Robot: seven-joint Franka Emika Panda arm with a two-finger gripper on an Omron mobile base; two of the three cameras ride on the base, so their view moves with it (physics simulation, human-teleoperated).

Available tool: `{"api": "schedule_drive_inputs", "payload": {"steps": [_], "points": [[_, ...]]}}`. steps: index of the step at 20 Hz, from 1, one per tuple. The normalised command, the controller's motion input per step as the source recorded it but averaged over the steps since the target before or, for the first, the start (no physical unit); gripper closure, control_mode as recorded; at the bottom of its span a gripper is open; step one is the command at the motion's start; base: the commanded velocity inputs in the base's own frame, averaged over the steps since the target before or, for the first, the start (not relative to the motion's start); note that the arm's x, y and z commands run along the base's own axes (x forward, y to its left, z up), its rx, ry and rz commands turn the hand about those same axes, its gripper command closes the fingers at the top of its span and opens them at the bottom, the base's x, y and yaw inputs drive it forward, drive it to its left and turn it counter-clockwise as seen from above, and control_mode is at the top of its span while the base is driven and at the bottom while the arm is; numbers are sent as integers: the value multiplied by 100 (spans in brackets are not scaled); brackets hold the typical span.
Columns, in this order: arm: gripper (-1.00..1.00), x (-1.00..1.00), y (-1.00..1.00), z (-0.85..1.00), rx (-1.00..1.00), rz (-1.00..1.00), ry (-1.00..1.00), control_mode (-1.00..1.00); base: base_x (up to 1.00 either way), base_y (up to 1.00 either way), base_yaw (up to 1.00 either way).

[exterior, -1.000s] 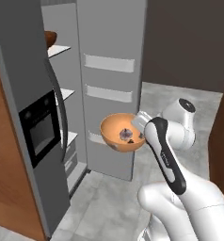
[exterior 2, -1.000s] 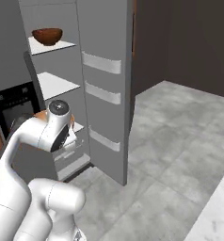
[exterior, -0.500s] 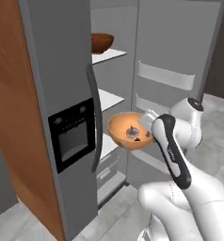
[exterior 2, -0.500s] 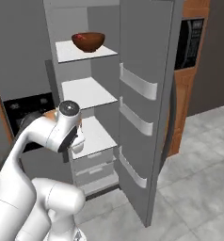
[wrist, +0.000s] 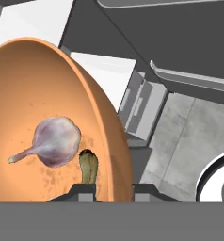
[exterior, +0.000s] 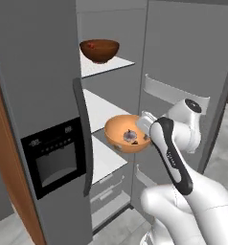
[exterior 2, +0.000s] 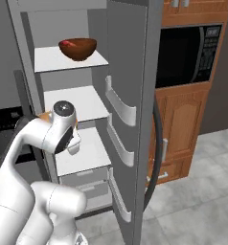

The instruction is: Place the bowl with the mushroom and garlic on the second highest shelf of the fridge. Place the bowl with the fish and chicken drumstick on the top shelf of the fridge.

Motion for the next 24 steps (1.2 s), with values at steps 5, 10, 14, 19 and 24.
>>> {"api": "schedule_drive_inputs", "payload": {"steps": [5,10,14,19,24], "points": [[100,0,0,0,0,0,0,100,87,1,0],[100,15,0,-2,0,0,0,-100,60,0,0],[100,80,0,-33,0,0,0,-100,0,0,0],[100,100,3,-39,0,-1,0,-100,0,0,0],[100,100,40,-18,0,-8,0,-100,0,0,0]]}}
